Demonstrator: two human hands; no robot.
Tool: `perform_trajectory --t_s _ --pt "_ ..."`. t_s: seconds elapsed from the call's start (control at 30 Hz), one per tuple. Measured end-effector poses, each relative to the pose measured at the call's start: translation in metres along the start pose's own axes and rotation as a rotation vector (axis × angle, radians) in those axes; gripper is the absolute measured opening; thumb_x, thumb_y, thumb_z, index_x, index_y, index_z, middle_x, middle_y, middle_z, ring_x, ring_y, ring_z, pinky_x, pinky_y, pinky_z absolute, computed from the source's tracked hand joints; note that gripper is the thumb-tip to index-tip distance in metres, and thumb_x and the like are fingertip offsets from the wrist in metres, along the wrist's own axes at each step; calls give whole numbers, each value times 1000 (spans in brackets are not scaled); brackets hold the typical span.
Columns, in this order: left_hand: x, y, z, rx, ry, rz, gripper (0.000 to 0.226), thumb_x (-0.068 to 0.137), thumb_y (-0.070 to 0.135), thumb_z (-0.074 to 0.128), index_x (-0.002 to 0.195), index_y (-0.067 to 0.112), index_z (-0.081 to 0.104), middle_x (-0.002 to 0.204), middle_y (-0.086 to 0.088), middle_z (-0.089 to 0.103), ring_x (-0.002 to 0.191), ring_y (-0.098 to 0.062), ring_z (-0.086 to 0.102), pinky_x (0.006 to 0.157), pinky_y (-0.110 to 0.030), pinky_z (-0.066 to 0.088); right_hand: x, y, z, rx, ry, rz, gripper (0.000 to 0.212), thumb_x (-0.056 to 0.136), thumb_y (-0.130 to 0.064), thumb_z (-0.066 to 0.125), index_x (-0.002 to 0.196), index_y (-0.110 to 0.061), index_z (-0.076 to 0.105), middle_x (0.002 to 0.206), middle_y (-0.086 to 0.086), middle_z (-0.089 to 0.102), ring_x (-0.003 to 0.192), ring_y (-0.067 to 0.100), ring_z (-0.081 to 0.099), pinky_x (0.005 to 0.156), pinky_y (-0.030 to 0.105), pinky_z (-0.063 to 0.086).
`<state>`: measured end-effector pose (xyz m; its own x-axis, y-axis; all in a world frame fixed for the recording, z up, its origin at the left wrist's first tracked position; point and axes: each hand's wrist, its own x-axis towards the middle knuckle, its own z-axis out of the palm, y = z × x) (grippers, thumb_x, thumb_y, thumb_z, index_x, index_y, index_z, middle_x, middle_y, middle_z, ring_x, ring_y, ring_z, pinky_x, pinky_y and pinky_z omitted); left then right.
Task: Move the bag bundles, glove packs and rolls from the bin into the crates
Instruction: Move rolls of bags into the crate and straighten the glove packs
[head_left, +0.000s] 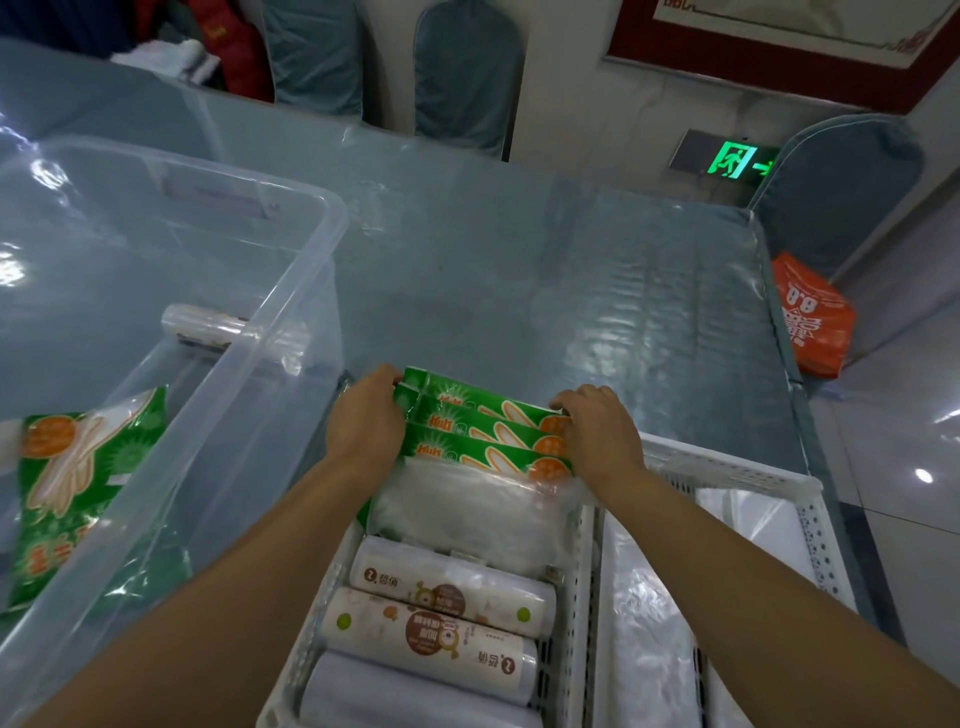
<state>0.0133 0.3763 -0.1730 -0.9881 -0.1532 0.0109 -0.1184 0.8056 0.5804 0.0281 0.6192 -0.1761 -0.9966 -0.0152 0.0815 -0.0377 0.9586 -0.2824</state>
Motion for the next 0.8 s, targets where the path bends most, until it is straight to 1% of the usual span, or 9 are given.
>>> perform_trajectory --t_s 0.07,0.13,0.2,0.27,0.33,0.4,0.53,0.7,0.8 --pt "2 -4 0 -15 17 -22 26 84 -3 46 102 12 57 99 -15 65 87 -33 60 74 -40 51 2 1 -1 3 -22 13 22 84 -8 61 105 -12 65 101 7 63 97 22 50 77 34 41" --pt "4 -8 -2 -43 30 -60 24 83 -3 49 100 11 59 98 -14 65 86 -32 59 72 -37 49 1 2 -4 13 5 14 23 83 -7 63 105 -11 65 103 6 62 99 22 50 78 34 43" --pt "4 -10 -2 -61 26 -81 20 84 2 52 98 13 61 97 -12 65 86 -30 60 71 -37 48 -2 0 -6 10 117 -56 18 79 -5 65 96 -10 69 96 7 64 94 26 52 77 36 42" --pt "3 -11 -2 -66 14 -80 15 84 9 56 96 16 63 92 -7 66 83 -28 61 69 -35 49 -5 -1 -6 -68 193 -166 7 79 -13 66 83 -13 71 83 5 64 85 27 53 73 36 37" --pt "2 -11 -3 -95 -16 -79 9 83 19 60 91 18 63 82 -1 64 79 -24 60 65 -32 45 -6 -1 -2 -197 108 -176 13 84 -26 60 84 -21 71 83 0 63 86 23 49 73 35 29" --pt "0 -12 -3 -90 -68 -88 11 82 27 63 90 19 62 78 2 62 76 -20 59 65 -30 43 -4 1 0 -260 0 -105 20 86 -36 54 90 -25 71 89 -3 62 89 19 45 75 34 28" --pt "-1 -13 -2 -68 -84 -80 8 82 21 65 86 15 64 81 -4 65 73 -20 57 65 -29 42 1 1 4 -303 -34 -101 21 88 -35 51 89 -23 69 93 -3 62 91 18 44 76 34 29" --pt "-4 -11 3 -173 -30 -72 2 83 17 64 83 16 63 82 -3 66 74 -19 58 66 -29 43 5 0 -1 -238 37 -84 16 85 -34 57 85 -22 69 91 -3 61 92 18 46 78 34 29" --pt "-7 -15 2 -246 15 -114 21 79 24 69 92 19 54 82 5 58 73 -14 55 61 -28 41 -3 3 -2 -91 84 -113 13 83 -33 60 81 -21 66 86 -3 58 85 16 45 74 31 29"
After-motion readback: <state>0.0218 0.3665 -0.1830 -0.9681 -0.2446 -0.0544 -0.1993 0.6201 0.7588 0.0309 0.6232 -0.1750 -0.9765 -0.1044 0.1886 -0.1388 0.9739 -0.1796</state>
